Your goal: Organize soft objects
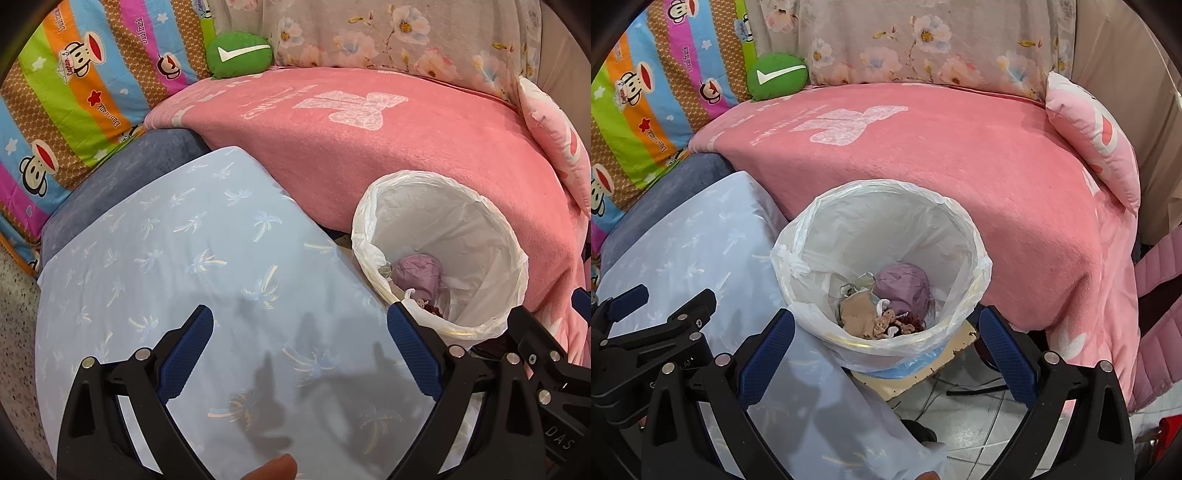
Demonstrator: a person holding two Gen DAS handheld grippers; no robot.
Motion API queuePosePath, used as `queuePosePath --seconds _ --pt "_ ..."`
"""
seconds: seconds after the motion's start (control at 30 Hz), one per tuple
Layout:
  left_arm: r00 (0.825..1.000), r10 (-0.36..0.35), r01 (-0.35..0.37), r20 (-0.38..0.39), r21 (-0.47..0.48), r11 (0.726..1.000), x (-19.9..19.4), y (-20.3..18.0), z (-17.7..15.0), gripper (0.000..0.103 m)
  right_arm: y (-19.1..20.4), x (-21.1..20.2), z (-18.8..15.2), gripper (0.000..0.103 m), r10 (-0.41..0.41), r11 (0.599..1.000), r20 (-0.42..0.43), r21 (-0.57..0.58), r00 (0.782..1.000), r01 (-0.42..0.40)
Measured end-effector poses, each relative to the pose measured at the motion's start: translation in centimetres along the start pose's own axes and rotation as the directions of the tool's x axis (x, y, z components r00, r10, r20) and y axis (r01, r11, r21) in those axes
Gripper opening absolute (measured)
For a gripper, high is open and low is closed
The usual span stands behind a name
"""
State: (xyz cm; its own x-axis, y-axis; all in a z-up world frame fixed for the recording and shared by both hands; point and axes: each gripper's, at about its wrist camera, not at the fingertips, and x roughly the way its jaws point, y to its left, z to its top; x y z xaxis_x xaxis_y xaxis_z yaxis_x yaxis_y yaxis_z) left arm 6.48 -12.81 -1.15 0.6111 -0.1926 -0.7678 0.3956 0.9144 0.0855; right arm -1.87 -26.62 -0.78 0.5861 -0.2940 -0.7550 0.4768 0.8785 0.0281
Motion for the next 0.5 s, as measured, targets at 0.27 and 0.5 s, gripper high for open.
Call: queuePosePath --seconds 0.27,0.5 --pt "1.000 -0.014 0.013 -0.018 -0.026 1.000 0.24 -0.11 0.02 0.092 -0.19 0.05 -0.19 0.097 -0.009 1.000 -0.002 0.005 1.000 0.009" --pt "0.999 -0.023 0.022 -0.035 -0.012 1.000 0.31 -0.74 -0.07 0.092 -0.80 -0.04 -0.52 0.097 -0.019 1.000 -0.008 0.011 1.000 0.019"
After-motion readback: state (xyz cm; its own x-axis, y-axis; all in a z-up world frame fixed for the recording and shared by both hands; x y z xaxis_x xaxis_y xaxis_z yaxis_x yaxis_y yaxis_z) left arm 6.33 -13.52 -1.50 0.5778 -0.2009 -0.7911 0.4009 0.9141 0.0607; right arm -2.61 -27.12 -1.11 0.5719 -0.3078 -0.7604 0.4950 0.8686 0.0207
